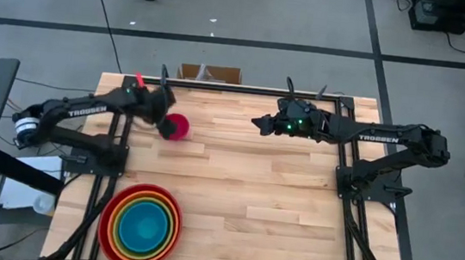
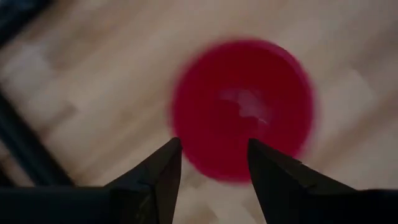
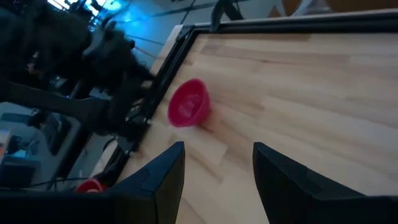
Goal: Nest bowls inside each other
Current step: Stack the red bowl on top of the blue bowl
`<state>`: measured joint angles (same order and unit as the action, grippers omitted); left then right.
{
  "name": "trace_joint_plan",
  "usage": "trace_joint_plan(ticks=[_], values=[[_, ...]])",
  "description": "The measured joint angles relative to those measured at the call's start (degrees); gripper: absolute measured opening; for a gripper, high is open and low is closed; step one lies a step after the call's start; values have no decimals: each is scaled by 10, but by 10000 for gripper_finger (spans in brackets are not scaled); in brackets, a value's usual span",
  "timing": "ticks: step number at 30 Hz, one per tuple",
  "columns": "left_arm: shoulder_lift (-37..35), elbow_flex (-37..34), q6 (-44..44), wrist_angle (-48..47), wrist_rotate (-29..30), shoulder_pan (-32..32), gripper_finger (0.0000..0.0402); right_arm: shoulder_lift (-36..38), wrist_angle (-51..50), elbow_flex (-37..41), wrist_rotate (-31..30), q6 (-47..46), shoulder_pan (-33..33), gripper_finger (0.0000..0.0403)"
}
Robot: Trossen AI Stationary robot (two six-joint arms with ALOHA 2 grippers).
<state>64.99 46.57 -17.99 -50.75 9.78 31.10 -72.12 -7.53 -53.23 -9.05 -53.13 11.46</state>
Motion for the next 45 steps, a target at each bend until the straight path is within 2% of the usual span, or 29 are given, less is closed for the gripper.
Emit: trace_joint_plan(ticks=[5,9,13,18,21,26,35,45], values=[[40,0,41,10,-27,108,183,0,0,0,-5,-27,-17,192],[82,0,58,13,-47,142,183,0,0,0,-23,-47,-29,192],[122,0,80,23,-49,145,183,0,0,0,-43,-59,-39,192],[157,-1,102,45,-84,144,181,0,0,0,-74,-74,-50,192],[167,-1,115,54,-86,143,168,0,0,0,-85,-83,-53,192],[169,-1,129,68,-87,143,120,0,0,0,-95,-83,-55,192],[169,-1,171,91,-99,143,12,0,0,0,-114,-83,-55,192],[142,16,176,56,-138,140,10,0,0,0,-125,-89,-57,192]])
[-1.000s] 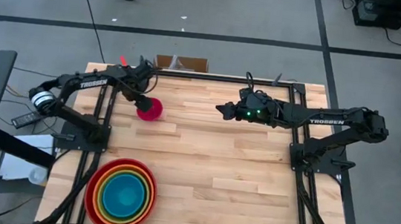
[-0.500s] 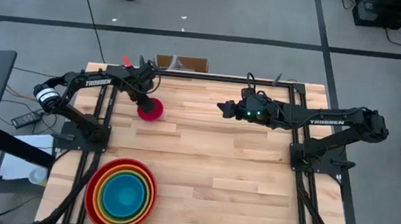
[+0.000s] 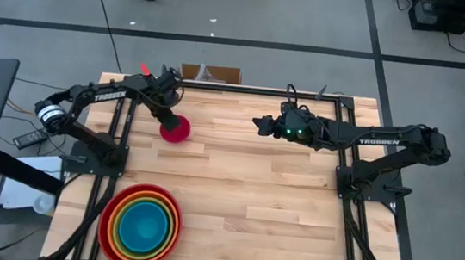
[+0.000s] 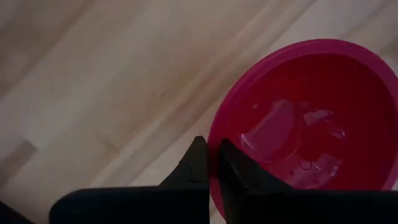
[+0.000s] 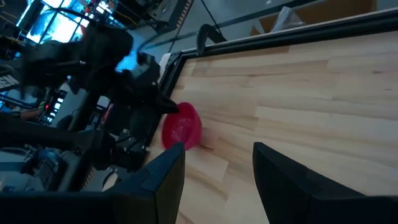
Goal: Nest bowls inside each other
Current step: Stack the red bowl on top of the blue bowl
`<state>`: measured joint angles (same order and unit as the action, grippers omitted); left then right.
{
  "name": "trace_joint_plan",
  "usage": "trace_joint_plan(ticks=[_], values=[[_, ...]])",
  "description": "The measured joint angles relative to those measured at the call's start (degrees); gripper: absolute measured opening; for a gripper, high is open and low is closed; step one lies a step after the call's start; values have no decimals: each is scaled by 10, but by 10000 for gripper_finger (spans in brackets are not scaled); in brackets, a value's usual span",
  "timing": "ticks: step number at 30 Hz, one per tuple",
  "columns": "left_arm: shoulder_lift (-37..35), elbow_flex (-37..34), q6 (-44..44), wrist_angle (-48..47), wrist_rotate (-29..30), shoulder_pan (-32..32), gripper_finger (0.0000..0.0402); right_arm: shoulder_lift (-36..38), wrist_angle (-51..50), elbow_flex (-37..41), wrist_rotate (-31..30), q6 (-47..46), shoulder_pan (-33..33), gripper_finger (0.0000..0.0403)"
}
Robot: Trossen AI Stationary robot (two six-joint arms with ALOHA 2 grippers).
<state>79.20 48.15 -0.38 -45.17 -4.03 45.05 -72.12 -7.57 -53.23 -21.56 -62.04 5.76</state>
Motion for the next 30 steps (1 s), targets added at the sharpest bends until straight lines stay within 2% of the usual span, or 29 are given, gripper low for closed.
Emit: trace_joint_plan(ticks=[4,8,14,18,24,30], values=[[-49,31,3,-46,0,-18,9,-1,-9,0,-17,1,-9,192],[-116,61,28,-115,-16,-72,8,-6,-67,0,-28,3,-13,192],[-222,77,56,-234,-79,-217,8,-12,-130,0,-28,-12,-13,192],[-292,77,31,-289,-89,-321,7,-15,-126,0,-26,-19,-5,192],[-349,77,-83,-268,-88,-463,7,-18,-117,0,-24,-27,-7,192],[-337,77,-157,-191,-72,-606,6,-18,-110,0,-11,-36,-8,192]])
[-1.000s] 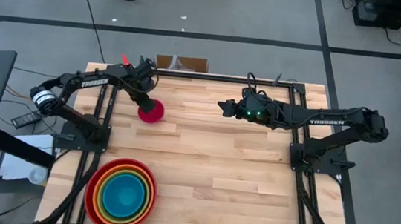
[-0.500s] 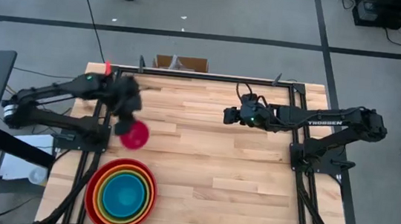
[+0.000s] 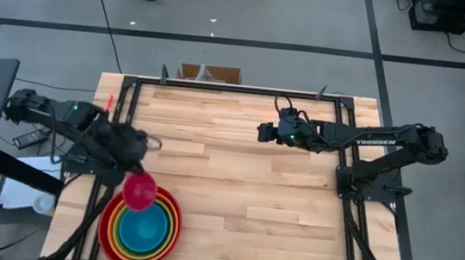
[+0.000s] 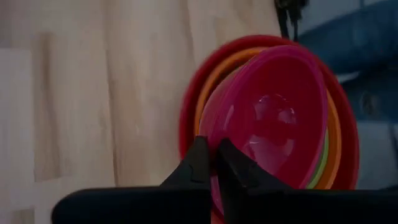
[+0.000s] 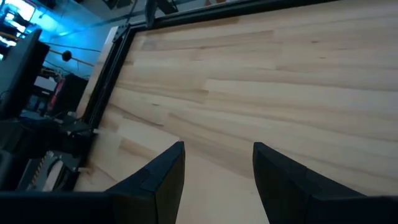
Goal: Nest bowls inside each other
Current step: Stack the red bowl on top of the blue bowl
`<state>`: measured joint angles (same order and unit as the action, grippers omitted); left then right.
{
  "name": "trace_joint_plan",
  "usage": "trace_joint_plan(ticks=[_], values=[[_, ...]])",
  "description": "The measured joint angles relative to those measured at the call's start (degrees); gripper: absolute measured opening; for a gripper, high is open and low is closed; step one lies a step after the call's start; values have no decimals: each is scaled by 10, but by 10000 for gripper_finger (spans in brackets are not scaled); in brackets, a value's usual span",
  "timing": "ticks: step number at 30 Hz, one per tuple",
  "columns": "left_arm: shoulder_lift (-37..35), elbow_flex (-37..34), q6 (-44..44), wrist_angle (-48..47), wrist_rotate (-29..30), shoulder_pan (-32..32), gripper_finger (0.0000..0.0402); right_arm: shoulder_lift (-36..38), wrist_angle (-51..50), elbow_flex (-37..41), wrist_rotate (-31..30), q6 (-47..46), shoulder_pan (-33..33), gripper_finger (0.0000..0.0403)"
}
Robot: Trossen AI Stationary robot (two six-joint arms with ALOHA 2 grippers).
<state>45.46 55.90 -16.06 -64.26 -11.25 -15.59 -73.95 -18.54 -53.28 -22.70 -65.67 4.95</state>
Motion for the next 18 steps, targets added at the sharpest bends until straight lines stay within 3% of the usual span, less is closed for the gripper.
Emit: trace_joint_plan(ticks=[8,18], values=[[80,0,-9,4,40,-143,6,0,0,0,3,-2,5,192],[142,-1,-51,56,40,-198,6,0,35,0,3,-8,-5,192]])
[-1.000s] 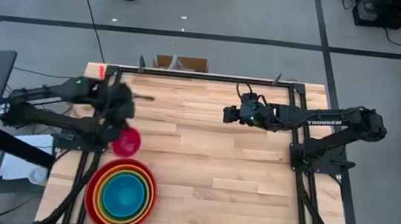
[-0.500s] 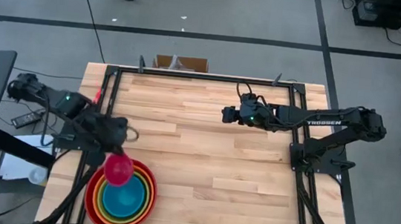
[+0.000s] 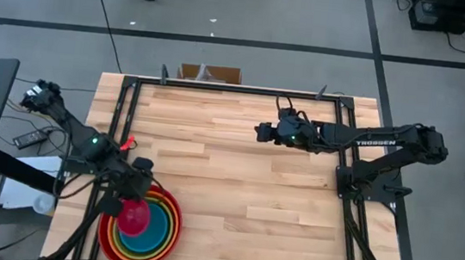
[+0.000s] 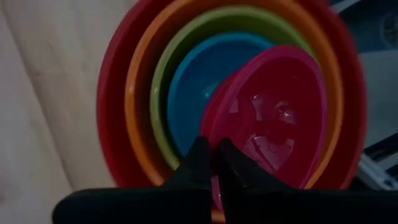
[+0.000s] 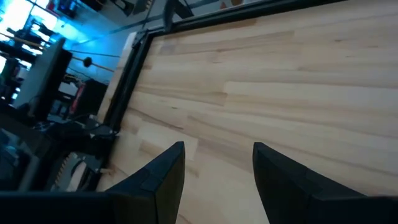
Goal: Nest bowls inside each other
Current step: Stack the red bowl on top of the blue bowl, then return to Home Position
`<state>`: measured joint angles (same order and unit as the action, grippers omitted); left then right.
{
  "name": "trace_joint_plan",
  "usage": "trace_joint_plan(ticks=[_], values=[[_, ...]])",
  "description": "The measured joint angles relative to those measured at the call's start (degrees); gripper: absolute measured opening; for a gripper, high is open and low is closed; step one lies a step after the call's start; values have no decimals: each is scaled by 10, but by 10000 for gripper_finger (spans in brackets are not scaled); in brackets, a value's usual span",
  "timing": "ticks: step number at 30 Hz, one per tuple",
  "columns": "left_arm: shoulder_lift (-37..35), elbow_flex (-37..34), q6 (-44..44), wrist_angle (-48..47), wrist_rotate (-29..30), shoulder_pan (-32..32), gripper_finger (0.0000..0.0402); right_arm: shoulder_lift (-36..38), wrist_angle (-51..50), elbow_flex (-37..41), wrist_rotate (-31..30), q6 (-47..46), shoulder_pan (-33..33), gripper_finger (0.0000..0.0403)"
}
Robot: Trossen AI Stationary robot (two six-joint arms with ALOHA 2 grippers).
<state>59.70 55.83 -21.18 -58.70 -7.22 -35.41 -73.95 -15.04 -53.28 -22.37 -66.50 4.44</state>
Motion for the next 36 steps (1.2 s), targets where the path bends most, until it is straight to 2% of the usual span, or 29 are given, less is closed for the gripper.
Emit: trace_joint_plan(ticks=[9,22,29,36], values=[[28,0,-18,23,16,-30,6,0,47,0,10,-12,1,192],[86,0,-2,42,18,-35,10,0,45,0,22,-5,6,192],[86,0,-22,56,20,-15,64,0,46,0,27,8,14,192],[86,0,-21,57,-47,21,141,0,37,0,25,7,0,192]])
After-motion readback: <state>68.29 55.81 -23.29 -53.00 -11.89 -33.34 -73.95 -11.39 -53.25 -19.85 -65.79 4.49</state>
